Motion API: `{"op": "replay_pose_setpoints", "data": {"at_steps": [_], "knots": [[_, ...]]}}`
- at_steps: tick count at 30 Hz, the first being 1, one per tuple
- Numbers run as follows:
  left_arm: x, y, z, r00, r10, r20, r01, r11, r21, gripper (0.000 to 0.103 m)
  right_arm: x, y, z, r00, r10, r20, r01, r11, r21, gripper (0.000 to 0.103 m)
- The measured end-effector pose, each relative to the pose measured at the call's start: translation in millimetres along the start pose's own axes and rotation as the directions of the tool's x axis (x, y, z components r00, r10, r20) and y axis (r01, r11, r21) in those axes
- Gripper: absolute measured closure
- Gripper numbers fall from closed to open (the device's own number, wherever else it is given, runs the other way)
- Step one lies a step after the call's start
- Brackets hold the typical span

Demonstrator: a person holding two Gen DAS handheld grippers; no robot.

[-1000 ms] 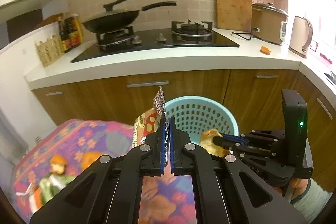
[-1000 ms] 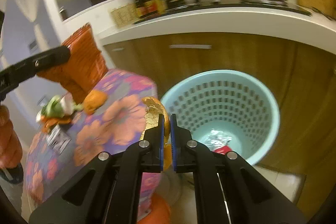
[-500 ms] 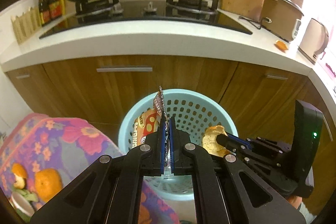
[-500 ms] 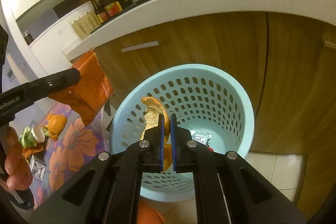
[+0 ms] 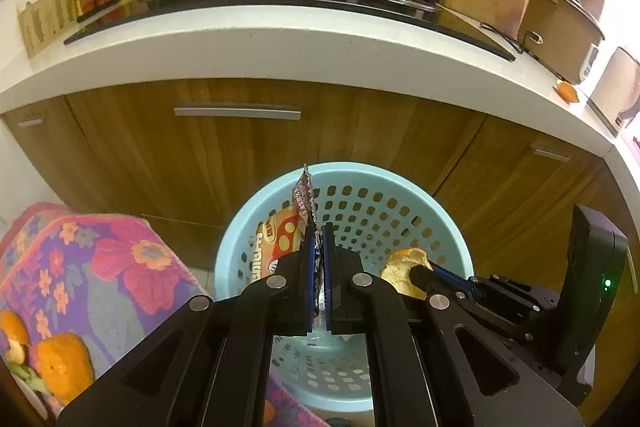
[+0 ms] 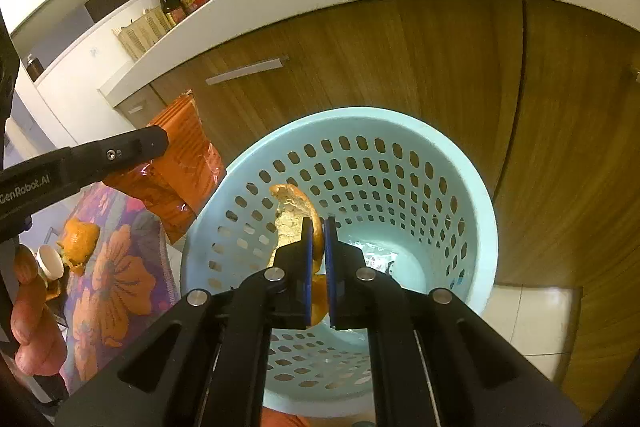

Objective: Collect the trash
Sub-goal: 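Carry wrapper and peel over the blue basket and open both tools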

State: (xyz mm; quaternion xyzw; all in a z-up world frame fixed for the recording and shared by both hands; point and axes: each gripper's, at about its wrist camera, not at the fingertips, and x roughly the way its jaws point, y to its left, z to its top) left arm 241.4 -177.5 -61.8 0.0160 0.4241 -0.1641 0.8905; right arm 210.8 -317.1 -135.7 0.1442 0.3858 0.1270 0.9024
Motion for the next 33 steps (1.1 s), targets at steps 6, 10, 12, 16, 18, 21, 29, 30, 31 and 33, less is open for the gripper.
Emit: {"op": "replay_pose_setpoints", "data": {"at_steps": [6, 10, 12, 16, 18, 21, 29, 30, 31, 33], "knots": [[6, 6, 1, 1.000, -0.012, -0.010, 0.011, 1.000, -0.029, 0.101, 6, 0, 0, 1.000, -0.006, -0.018, 0.006, 1.000, -0.004, 0.099], [11, 9, 1, 0.999, -0.028, -0.019, 0.027, 0.999, -0.041, 0.101, 14, 1, 1, 0.999, -0.012, -0.037, 0.012, 1.000, -0.008, 0.099], [14, 11, 1, 0.999, -0.034, -0.029, 0.033, 0.999, -0.043, 0.100, 18, 3, 1, 0.999, -0.016, -0.049, 0.015, 1.000, -0.010, 0.099], [18, 12, 1, 0.998, -0.041, -0.043, 0.039, 0.998, -0.045, 0.100, 25, 3, 0, 0.997, -0.018, -0.074, 0.017, 1.000, -0.009, 0.099], [20, 14, 1, 0.998, -0.050, -0.049, 0.047, 0.997, -0.056, 0.100, 26, 1, -1, 0.996, -0.013, -0.084, 0.013, 1.000, -0.006, 0.099], [21, 16, 2, 0.995, -0.075, -0.061, 0.071, 0.995, -0.069, 0.100, 27, 0, -3, 0.995, -0.005, -0.099, 0.004, 1.000, -0.003, 0.099], [23, 16, 2, 0.993, -0.086, -0.079, 0.081, 0.995, -0.065, 0.069, 26, -4, -6, 0.992, 0.004, -0.122, -0.003, 1.000, 0.003, 0.094], [22, 15, 2, 0.994, -0.086, -0.074, 0.081, 0.995, -0.063, 0.068, 25, -4, -6, 0.993, 0.002, -0.121, -0.002, 1.000, 0.004, 0.093], [20, 16, 1, 0.993, -0.091, -0.074, 0.087, 0.994, -0.065, 0.068, 24, -4, -6, 0.993, 0.000, -0.121, 0.000, 1.000, 0.003, 0.091], [16, 17, -1, 0.993, -0.099, -0.070, 0.094, 0.993, -0.072, 0.068, 23, -3, -7, 0.992, -0.012, -0.126, 0.011, 1.000, -0.004, 0.088]]}}
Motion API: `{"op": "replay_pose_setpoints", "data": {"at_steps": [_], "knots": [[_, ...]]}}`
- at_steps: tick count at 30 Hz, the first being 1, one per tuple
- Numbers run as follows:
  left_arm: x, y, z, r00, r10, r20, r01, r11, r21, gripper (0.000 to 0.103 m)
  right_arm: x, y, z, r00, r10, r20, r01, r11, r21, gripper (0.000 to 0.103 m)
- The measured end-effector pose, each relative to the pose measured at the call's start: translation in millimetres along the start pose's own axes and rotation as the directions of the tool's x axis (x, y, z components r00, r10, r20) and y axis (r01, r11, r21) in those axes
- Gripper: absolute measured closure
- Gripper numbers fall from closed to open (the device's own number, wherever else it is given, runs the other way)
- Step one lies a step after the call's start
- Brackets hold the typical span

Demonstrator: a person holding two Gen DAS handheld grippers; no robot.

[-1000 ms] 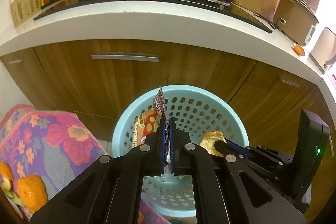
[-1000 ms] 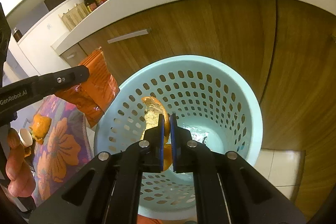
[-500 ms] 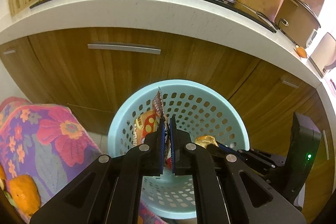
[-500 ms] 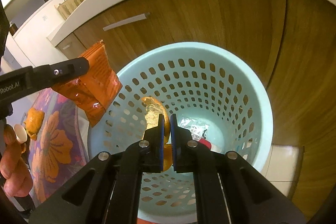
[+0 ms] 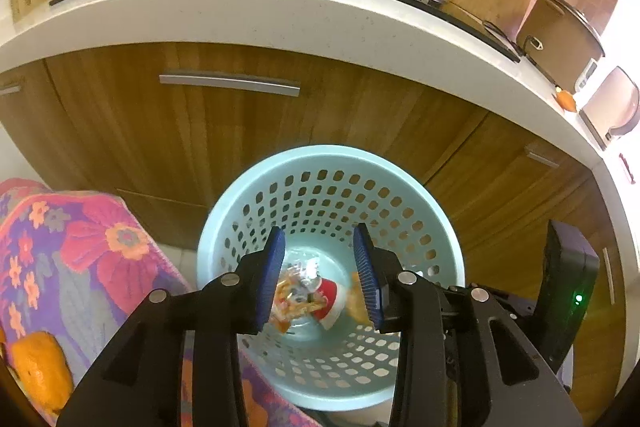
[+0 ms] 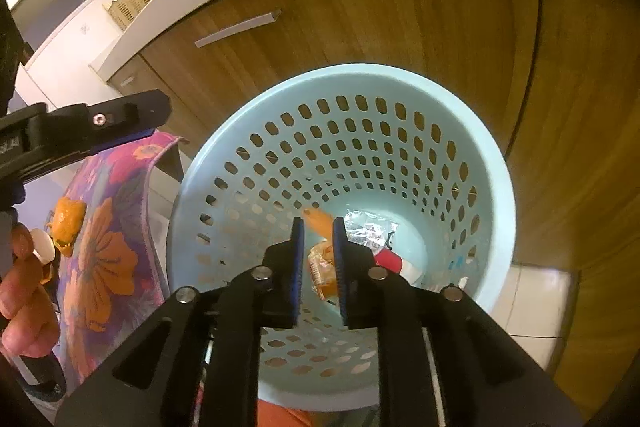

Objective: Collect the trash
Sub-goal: 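Carry wrapper and peel over the blue basket and open both tools, then move both tools back to the table toward the bok choy and cups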

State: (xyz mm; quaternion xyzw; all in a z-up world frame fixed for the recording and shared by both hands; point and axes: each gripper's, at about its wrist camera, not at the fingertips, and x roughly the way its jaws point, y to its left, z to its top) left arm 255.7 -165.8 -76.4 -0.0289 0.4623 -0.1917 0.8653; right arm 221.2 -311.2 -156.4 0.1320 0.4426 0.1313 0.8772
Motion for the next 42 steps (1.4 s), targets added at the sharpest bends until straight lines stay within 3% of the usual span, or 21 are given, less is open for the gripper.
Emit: {"op": "replay_pose_setpoints", "data": {"at_steps": [5, 15, 22, 24, 27, 35, 42], "knots": [[-21, 1, -7, 0.999, -0.014, 0.032, 0.014, 1.000, -0.005, 0.067, -10, 1, -2, 1.000, 0.009, 0.007, -0.009, 1.000, 0.005, 0.071], [-89, 1, -23, 0.988, -0.020, 0.150, 0.021, 1.000, -0.009, 0.067, -47, 29, -1, 0.995, 0.046, 0.084, -0.043, 0.999, -0.033, 0.071], [-148, 1, -49, 0.969, 0.008, 0.248, -0.006, 1.000, -0.008, 0.061, -76, 83, -6, 0.984, 0.114, 0.135, -0.096, 0.986, -0.135, 0.071], [-168, 6, -59, 0.960, 0.021, 0.279, -0.017, 1.000, -0.017, 0.059, -82, 99, -9, 0.980, 0.138, 0.141, -0.113, 0.979, -0.168, 0.071], [-194, 19, -73, 0.948, 0.043, 0.314, -0.031, 0.999, -0.043, 0.056, -88, 131, -17, 0.974, 0.174, 0.148, -0.139, 0.965, -0.222, 0.057], [-264, 80, -119, 0.902, 0.171, 0.397, -0.107, 0.978, -0.177, 0.054, -83, 207, -40, 0.961, 0.263, 0.091, -0.218, 0.914, -0.342, 0.055], [-318, 155, -171, 0.841, 0.334, 0.424, -0.188, 0.918, -0.349, 0.049, -58, 260, -57, 0.948, 0.317, 0.025, -0.283, 0.876, -0.390, 0.055]]}}
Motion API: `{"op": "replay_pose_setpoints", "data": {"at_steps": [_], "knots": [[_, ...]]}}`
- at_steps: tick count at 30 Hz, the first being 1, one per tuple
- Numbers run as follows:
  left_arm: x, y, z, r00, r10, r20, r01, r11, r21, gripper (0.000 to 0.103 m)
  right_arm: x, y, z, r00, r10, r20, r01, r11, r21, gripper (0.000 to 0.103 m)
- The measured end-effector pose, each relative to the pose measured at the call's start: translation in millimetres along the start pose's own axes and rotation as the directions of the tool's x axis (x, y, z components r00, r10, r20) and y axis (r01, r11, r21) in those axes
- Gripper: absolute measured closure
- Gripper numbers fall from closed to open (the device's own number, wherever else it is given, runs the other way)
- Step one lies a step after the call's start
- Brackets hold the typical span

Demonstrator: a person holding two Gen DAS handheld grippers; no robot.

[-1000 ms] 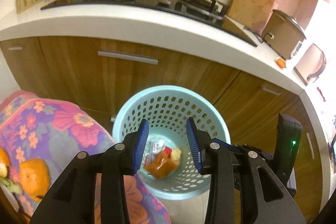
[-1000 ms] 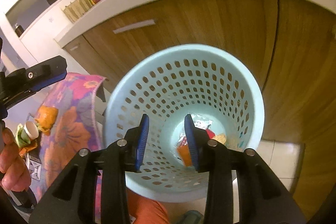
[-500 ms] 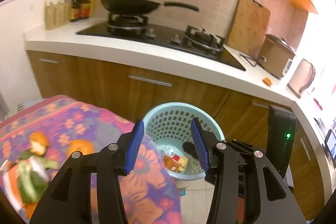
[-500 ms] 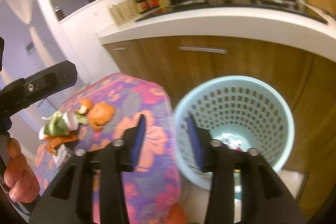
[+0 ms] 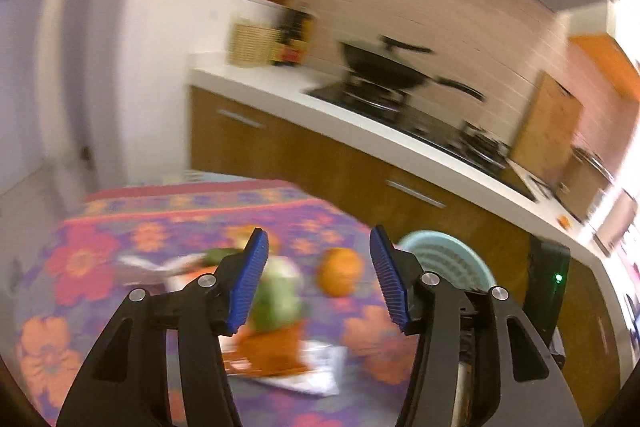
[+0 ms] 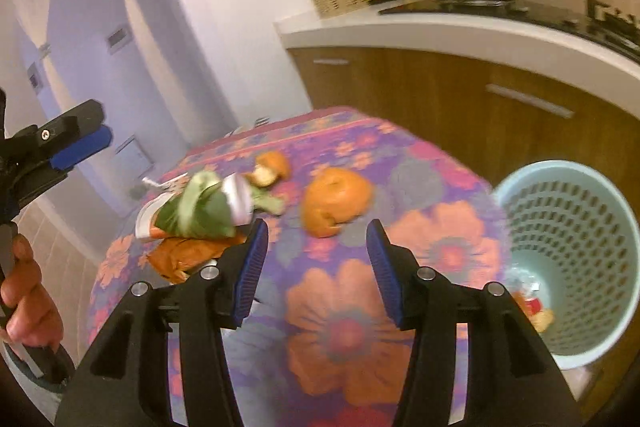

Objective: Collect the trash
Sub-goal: 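Move both tools back to the table toward the bok choy and cups, then grasp the white dotted paper with the left tool while the right tool grasps the bok choy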

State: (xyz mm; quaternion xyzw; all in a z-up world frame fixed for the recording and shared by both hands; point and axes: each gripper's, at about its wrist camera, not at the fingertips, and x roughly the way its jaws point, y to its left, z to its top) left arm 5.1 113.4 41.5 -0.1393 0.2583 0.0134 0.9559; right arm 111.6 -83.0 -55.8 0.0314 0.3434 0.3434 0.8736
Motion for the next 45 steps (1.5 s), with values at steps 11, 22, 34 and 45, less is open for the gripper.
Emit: {"op": "replay_pose_setpoints", "data": {"at_steps": [11, 22, 34, 45], "knots": [[9, 112, -19, 0.984, 0.147, -0.102, -0.131, 0.980, 0.149, 0.036, 53, 32, -12, 0.996, -0.013, -0.085, 0.008, 0.999, -0.051, 0.049], [77, 130, -28, 0.965, 0.149, -0.214, -0.036, 0.889, 0.457, 0.037, 61, 32, -13, 0.993, -0.050, -0.102, 0.044, 0.997, -0.062, 0.048], [93, 121, -28, 0.961, 0.018, -0.277, 0.118, 0.876, 0.467, 0.098, 60, 39, -11, 0.995, -0.030, -0.093, 0.023, 0.997, -0.076, 0.048], [71, 117, -36, 0.974, 0.032, -0.224, 0.058, 0.922, 0.383, 0.101, 71, 98, 7, 0.995, 0.068, -0.070, -0.077, 0.987, -0.140, 0.044]]}}
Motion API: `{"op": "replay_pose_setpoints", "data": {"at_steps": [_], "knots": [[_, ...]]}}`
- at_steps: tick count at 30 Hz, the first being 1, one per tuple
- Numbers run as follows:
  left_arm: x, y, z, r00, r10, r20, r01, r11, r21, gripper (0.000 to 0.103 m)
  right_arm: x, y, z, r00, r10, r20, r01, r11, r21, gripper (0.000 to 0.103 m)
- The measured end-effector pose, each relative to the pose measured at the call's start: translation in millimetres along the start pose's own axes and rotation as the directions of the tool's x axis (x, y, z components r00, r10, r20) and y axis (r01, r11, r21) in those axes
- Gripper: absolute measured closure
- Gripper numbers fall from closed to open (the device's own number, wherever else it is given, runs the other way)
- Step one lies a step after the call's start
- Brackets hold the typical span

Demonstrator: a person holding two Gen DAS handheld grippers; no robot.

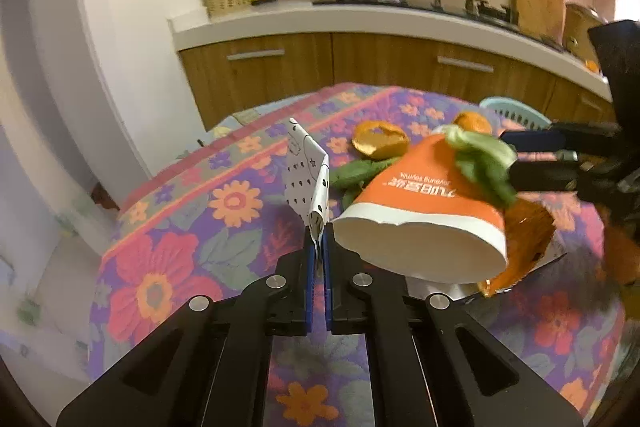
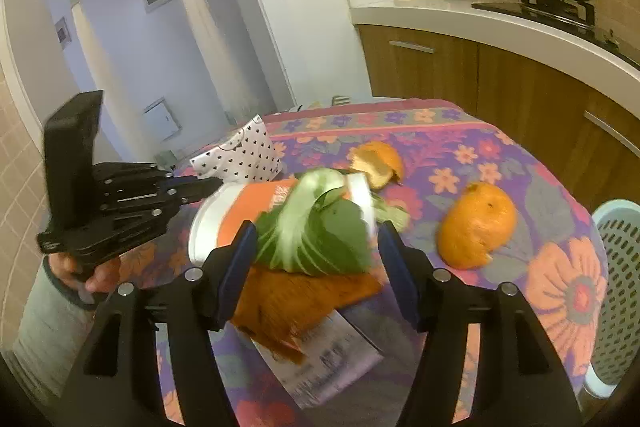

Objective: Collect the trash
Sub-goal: 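Grasp the white dotted paper with the left tool while the right tool grasps the bok choy, then carry paper and bok choy over the blue basket and open both tools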

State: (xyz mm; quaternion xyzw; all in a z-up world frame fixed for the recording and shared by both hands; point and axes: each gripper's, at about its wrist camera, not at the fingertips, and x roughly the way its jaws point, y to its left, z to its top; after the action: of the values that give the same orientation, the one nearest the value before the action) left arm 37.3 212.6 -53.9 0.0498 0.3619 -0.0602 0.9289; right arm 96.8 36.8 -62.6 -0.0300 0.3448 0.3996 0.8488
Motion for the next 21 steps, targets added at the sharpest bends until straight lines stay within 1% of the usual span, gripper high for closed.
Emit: {"op": "replay_pose_setpoints", "data": {"at_steps": [2, 5, 7, 9, 10, 12, 14, 17, 21], "knots": [[-7, 2, -1, 1.000, 0.000, 0.018, 0.000, 1.000, -0.020, 0.101, 7, 4, 1, 1.000, -0.015, -0.012, 0.015, 1.000, 0.000, 0.044], [-15, 5, -2, 0.999, 0.006, 0.031, -0.005, 0.999, -0.046, 0.101, 11, 5, -1, 1.000, -0.005, -0.018, 0.006, 1.000, 0.016, 0.044], [-19, 5, -2, 0.999, 0.008, 0.038, -0.005, 0.998, -0.058, 0.101, 12, 7, -1, 0.999, -0.037, -0.016, 0.037, 0.999, 0.010, 0.045], [-22, 4, 0, 0.999, 0.012, 0.046, -0.009, 0.998, -0.064, 0.101, 12, 7, -1, 0.999, -0.050, -0.016, 0.050, 0.999, 0.005, 0.055], [-23, 3, 1, 0.999, 0.011, 0.049, -0.008, 0.998, -0.065, 0.101, 12, 6, -1, 0.999, -0.041, -0.024, 0.041, 0.999, 0.007, 0.066], [-28, 0, 3, 0.998, 0.016, 0.061, -0.012, 0.998, -0.066, 0.101, 11, 5, -2, 0.999, -0.031, -0.026, 0.031, 0.999, 0.016, 0.071], [-32, -5, 6, 0.997, 0.032, 0.071, -0.028, 0.998, -0.062, 0.101, 8, 5, -4, 0.999, -0.025, -0.025, 0.025, 1.000, 0.014, 0.079], [-41, -12, 14, 0.995, 0.045, 0.091, -0.040, 0.998, -0.056, 0.101, 3, 4, -6, 1.000, -0.019, -0.009, 0.020, 1.000, 0.019, 0.083], [-56, -19, 23, 0.991, 0.048, 0.126, -0.041, 0.998, -0.056, 0.101, -12, 0, -6, 1.000, -0.011, 0.029, 0.010, 0.999, 0.040, 0.086]]}}
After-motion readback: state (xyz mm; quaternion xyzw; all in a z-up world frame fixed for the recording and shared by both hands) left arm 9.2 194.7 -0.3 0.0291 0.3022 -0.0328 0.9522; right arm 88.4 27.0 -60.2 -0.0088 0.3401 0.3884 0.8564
